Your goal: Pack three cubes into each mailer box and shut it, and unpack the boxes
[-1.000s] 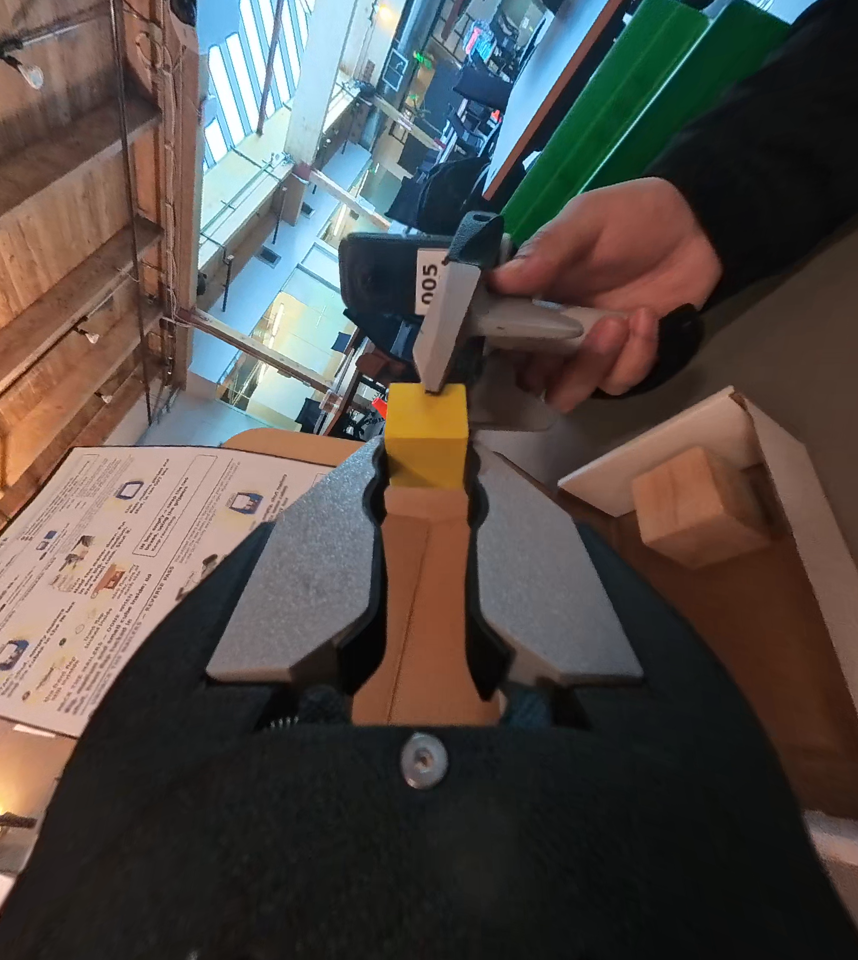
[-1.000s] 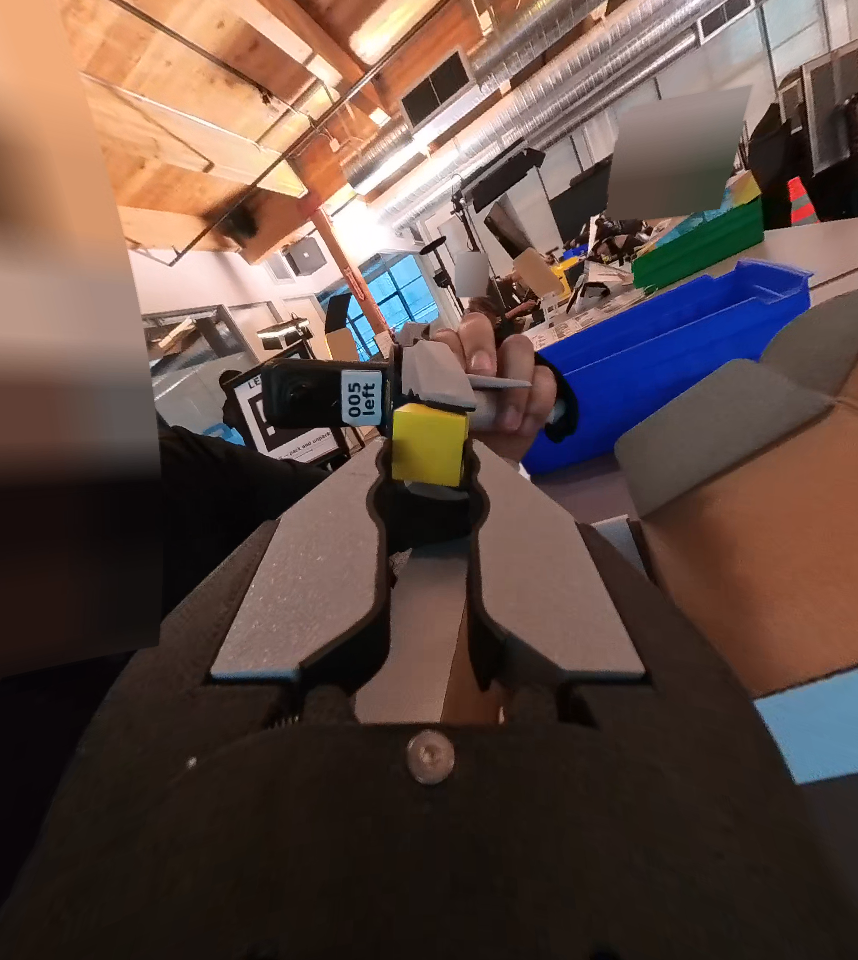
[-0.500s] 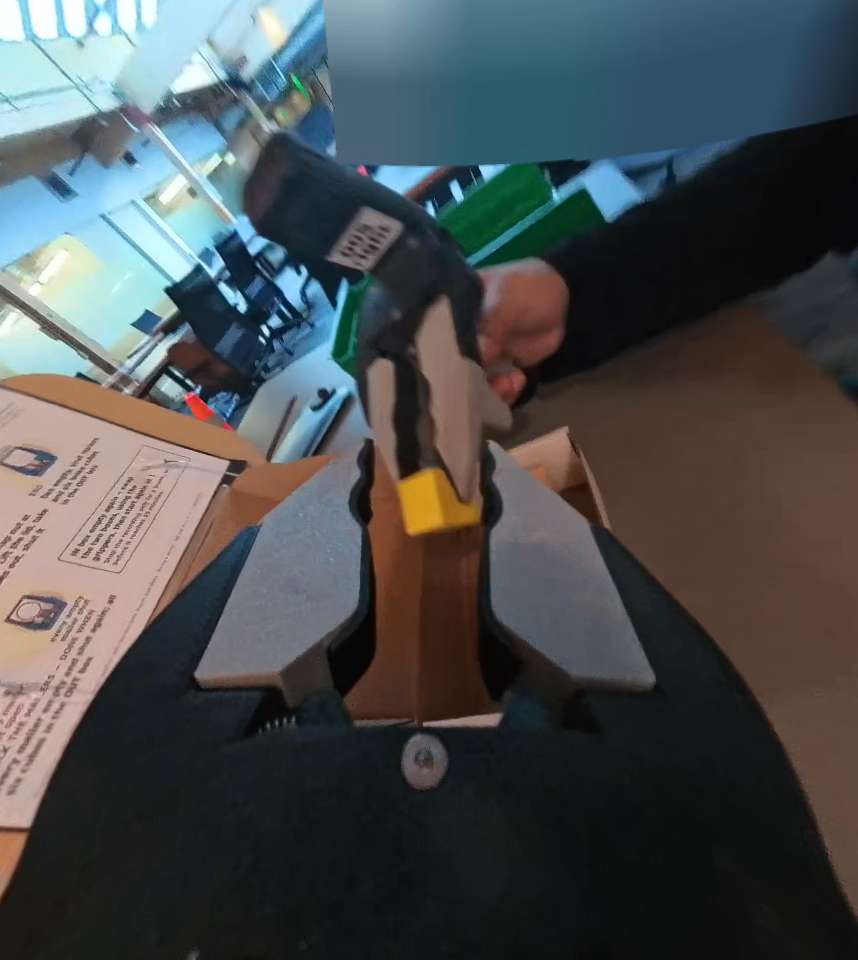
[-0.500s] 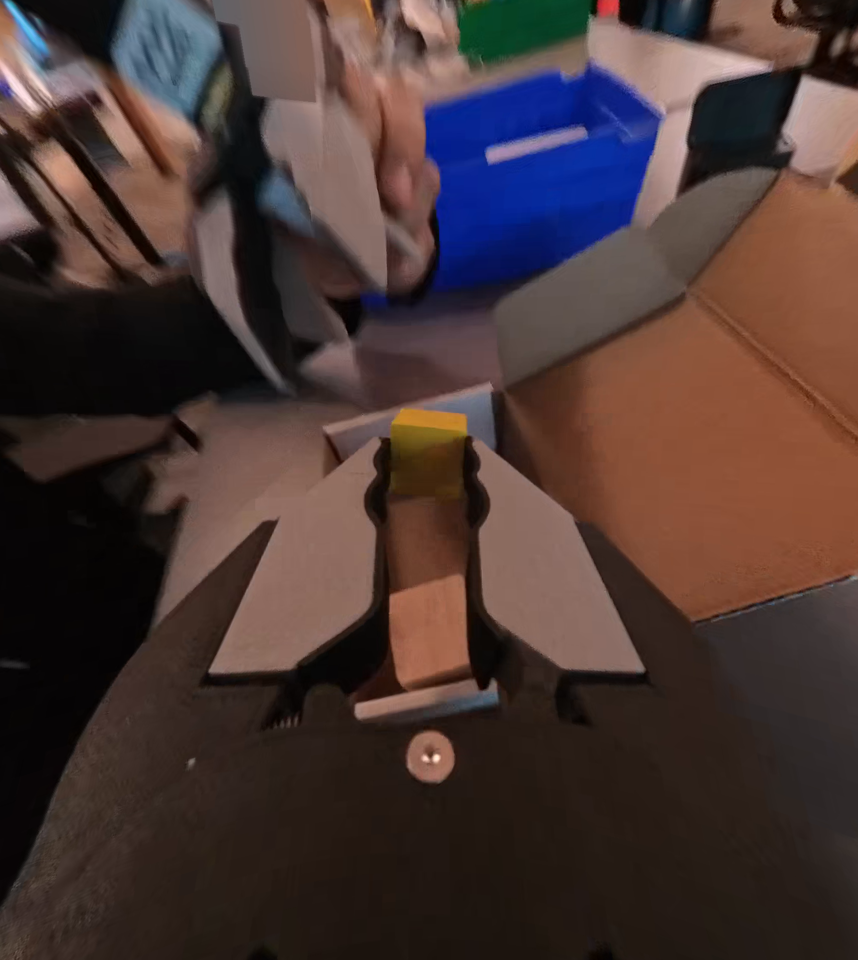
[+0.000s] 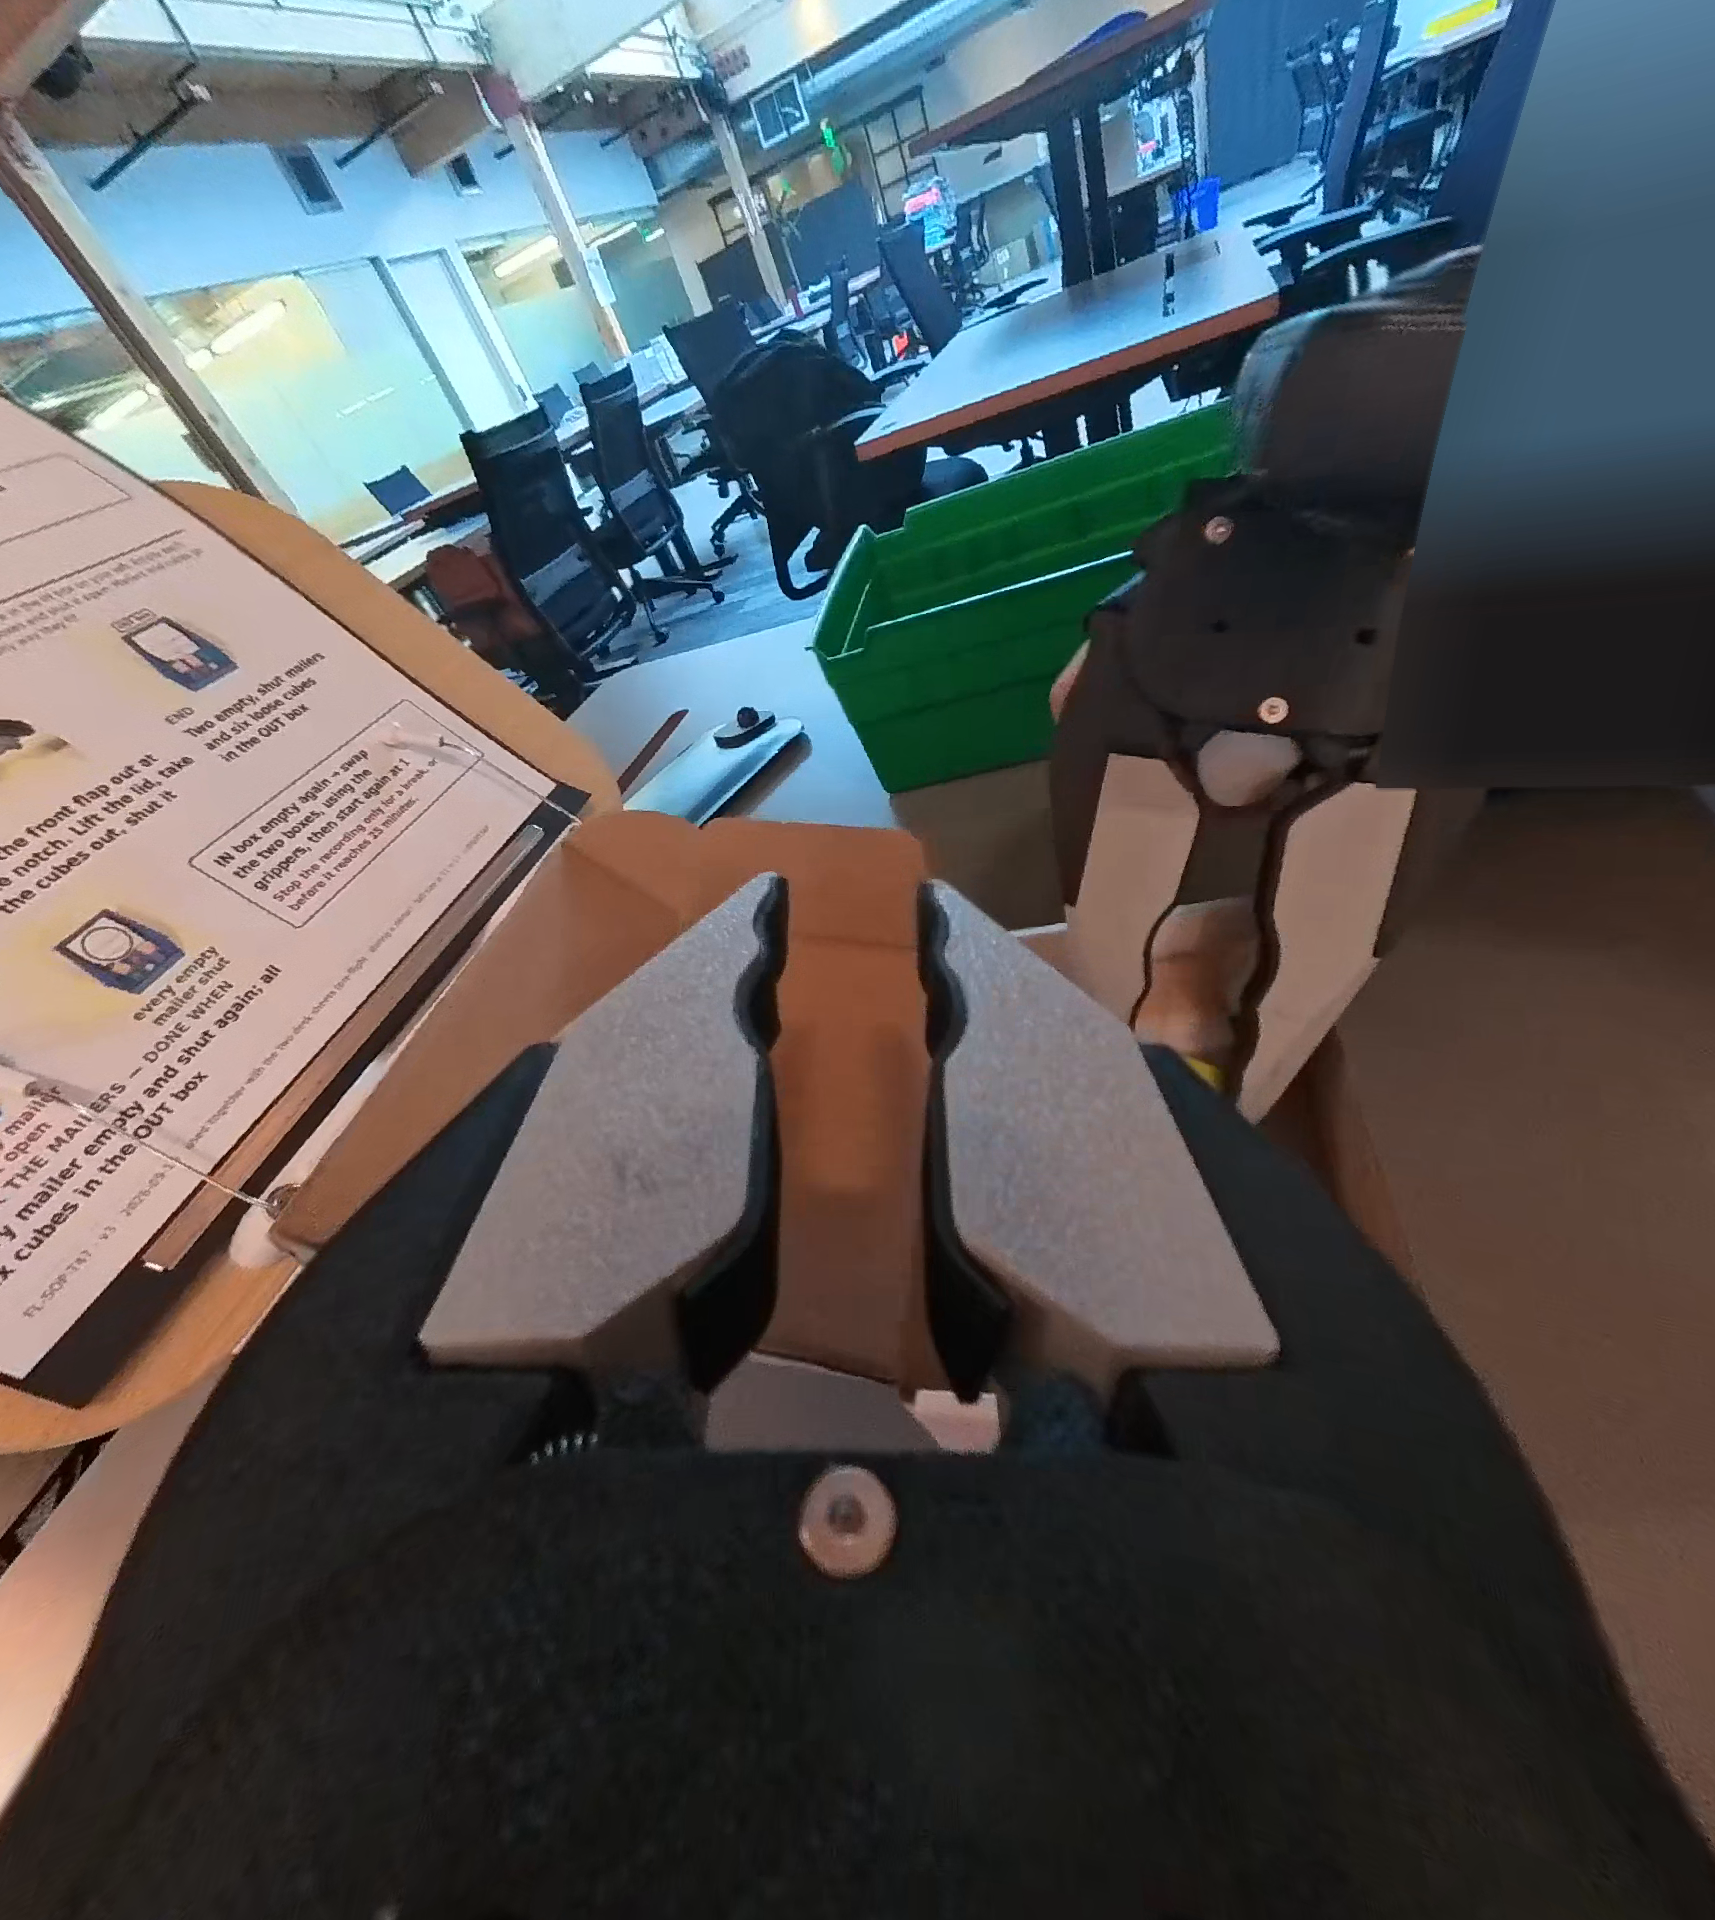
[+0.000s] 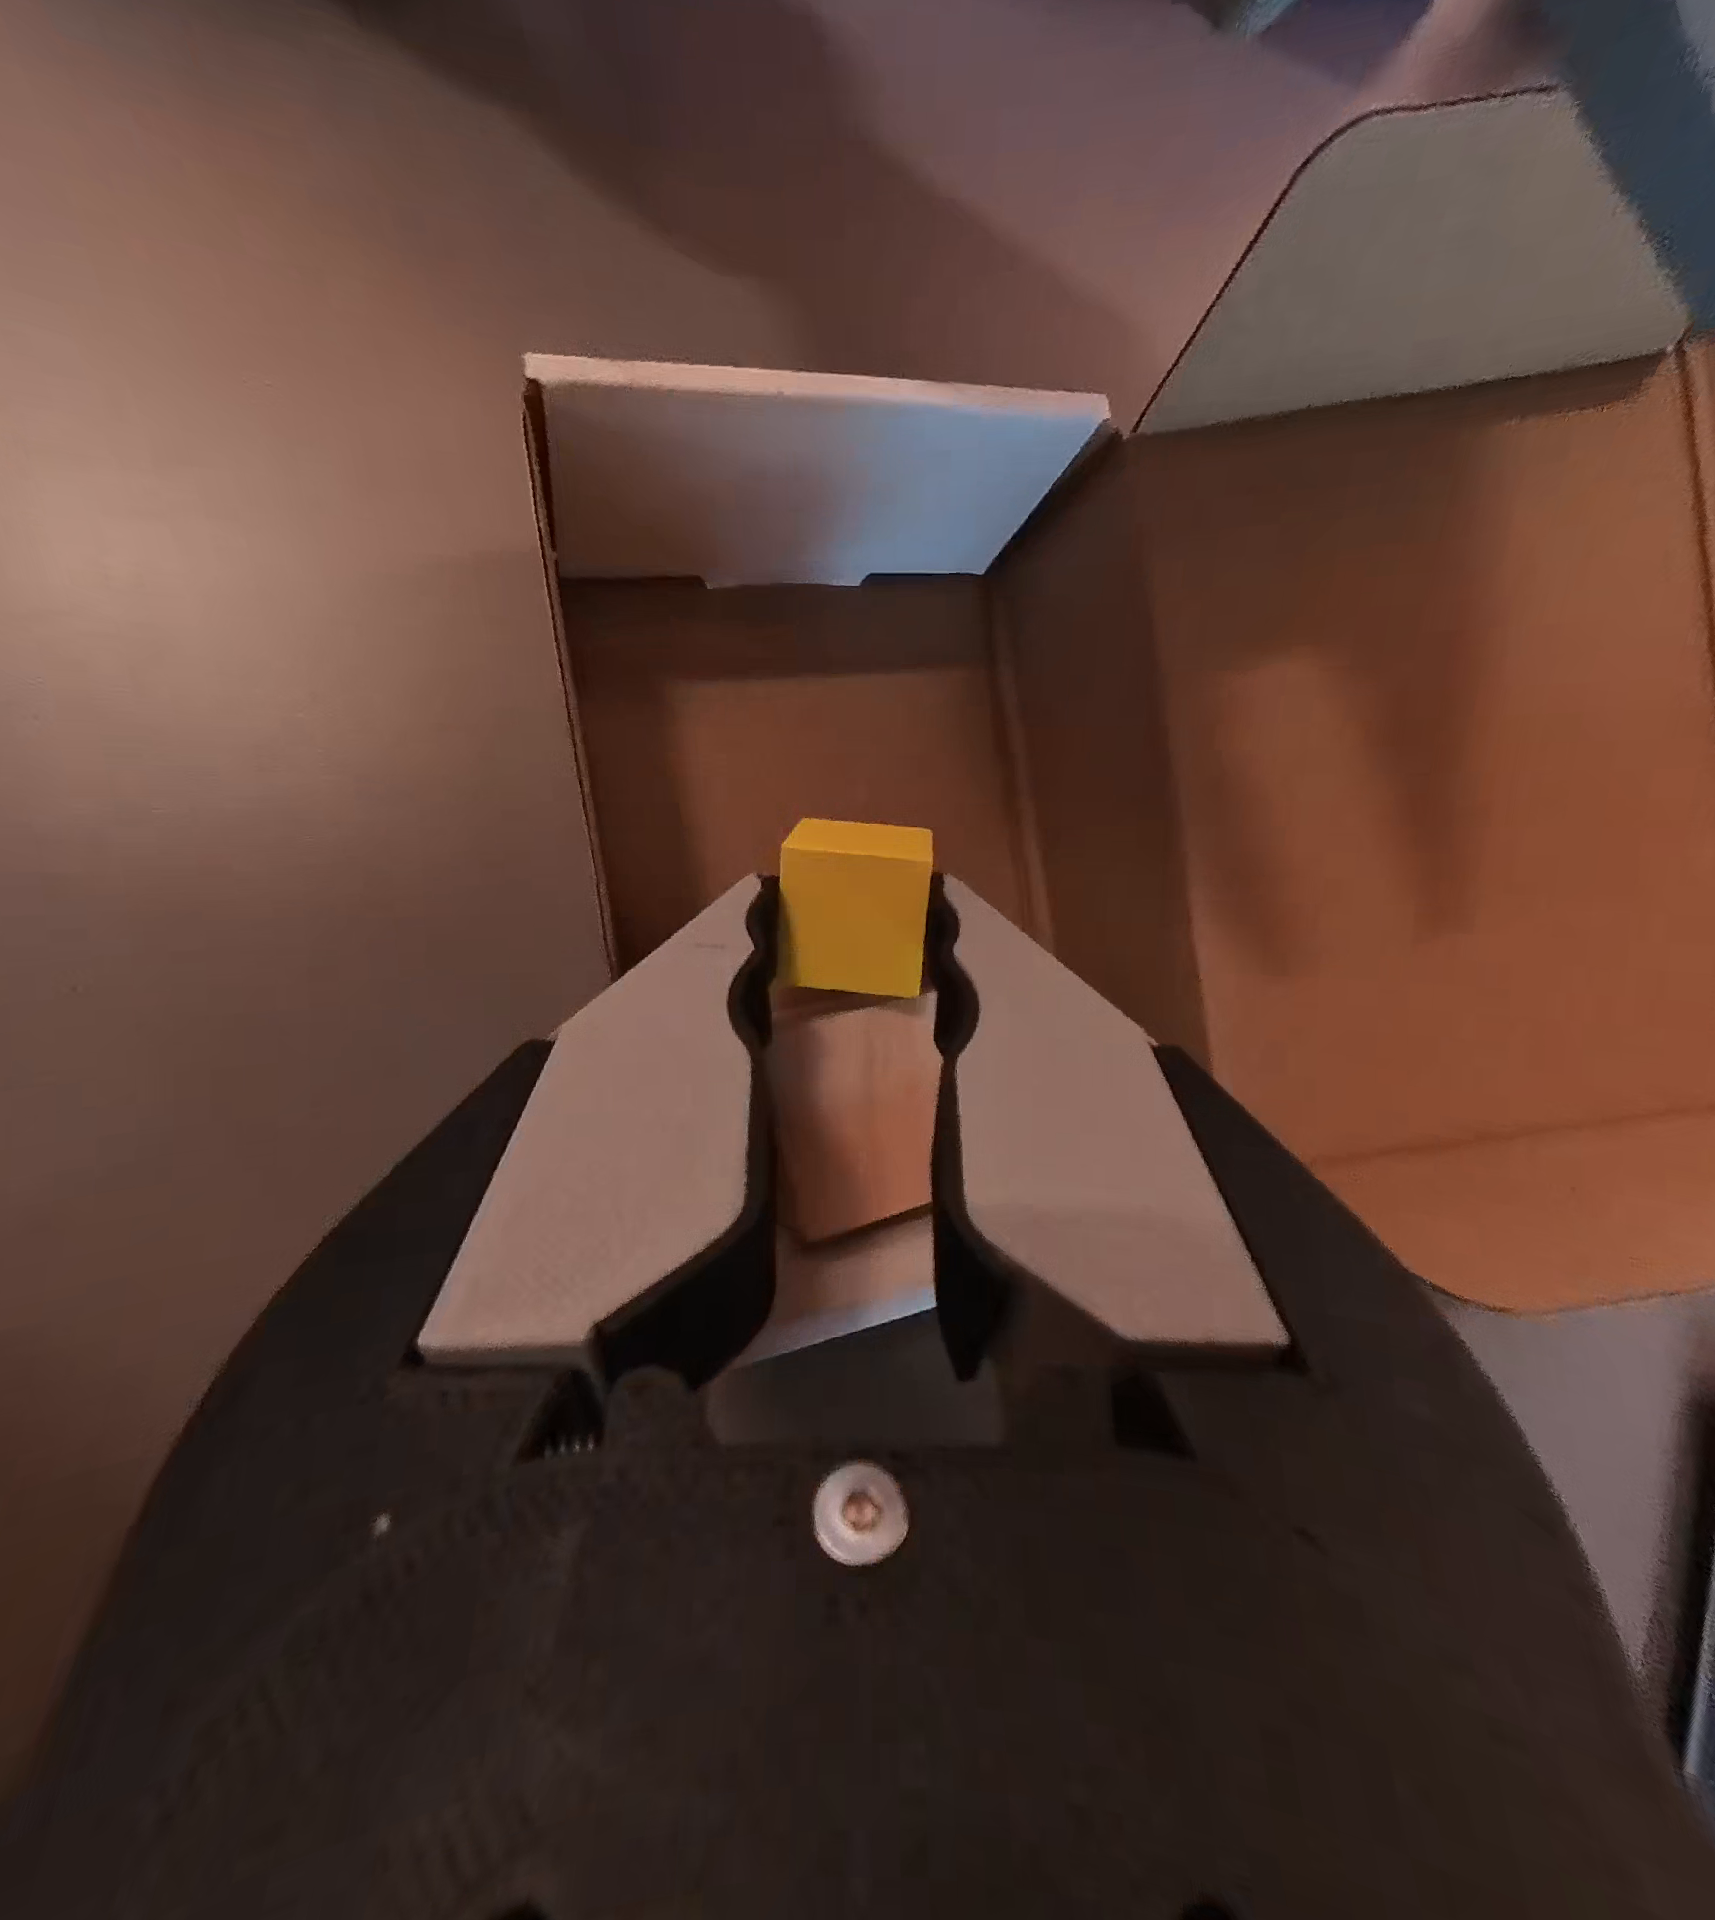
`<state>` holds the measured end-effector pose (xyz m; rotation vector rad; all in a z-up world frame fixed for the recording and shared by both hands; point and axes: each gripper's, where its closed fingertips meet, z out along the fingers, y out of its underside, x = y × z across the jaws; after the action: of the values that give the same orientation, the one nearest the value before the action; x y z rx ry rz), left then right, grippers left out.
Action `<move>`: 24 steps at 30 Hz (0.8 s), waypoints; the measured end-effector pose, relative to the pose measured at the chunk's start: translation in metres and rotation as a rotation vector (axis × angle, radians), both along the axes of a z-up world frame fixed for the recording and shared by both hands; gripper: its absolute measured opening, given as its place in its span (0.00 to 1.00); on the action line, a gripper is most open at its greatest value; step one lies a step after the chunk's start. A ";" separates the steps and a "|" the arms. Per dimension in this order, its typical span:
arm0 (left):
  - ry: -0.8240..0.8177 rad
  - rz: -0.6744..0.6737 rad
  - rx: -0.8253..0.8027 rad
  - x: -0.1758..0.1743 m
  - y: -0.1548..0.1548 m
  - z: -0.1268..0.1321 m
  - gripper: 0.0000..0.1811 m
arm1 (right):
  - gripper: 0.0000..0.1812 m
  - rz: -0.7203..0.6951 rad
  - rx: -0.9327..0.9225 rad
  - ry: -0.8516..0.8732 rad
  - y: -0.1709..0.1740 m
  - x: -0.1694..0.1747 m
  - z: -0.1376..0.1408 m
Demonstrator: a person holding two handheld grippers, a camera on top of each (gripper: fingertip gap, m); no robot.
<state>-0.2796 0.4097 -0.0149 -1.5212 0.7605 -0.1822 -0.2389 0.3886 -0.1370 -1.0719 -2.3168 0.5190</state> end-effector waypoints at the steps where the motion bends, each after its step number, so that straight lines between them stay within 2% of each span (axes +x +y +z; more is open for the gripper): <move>1: 0.003 -0.003 -0.002 0.001 0.000 -0.001 0.13 | 0.13 0.005 -0.001 0.004 -0.001 0.000 0.001; 9: 0.004 -0.005 -0.007 0.002 0.000 -0.002 0.13 | 0.05 0.007 -0.102 0.046 -0.004 -0.002 0.011; 12: 0.004 -0.004 -0.012 0.003 0.001 -0.004 0.12 | 0.08 0.013 -0.183 0.072 -0.011 -0.006 0.018; 15: 0.021 -0.003 -0.019 0.005 0.002 -0.008 0.12 | 0.08 -0.016 -0.184 0.112 -0.007 -0.013 0.022; 20: 0.023 0.023 -0.033 0.004 0.008 -0.015 0.13 | 0.06 -0.105 -0.302 0.337 0.013 -0.025 0.062; 24: 0.008 0.091 -0.017 -0.002 0.016 -0.018 0.15 | 0.01 -0.237 -0.391 0.574 0.055 -0.021 0.104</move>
<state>-0.2820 0.4260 -0.0325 -1.5701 0.6963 -0.1148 -0.2600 0.4438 -0.0333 -1.1616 -1.6018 1.0550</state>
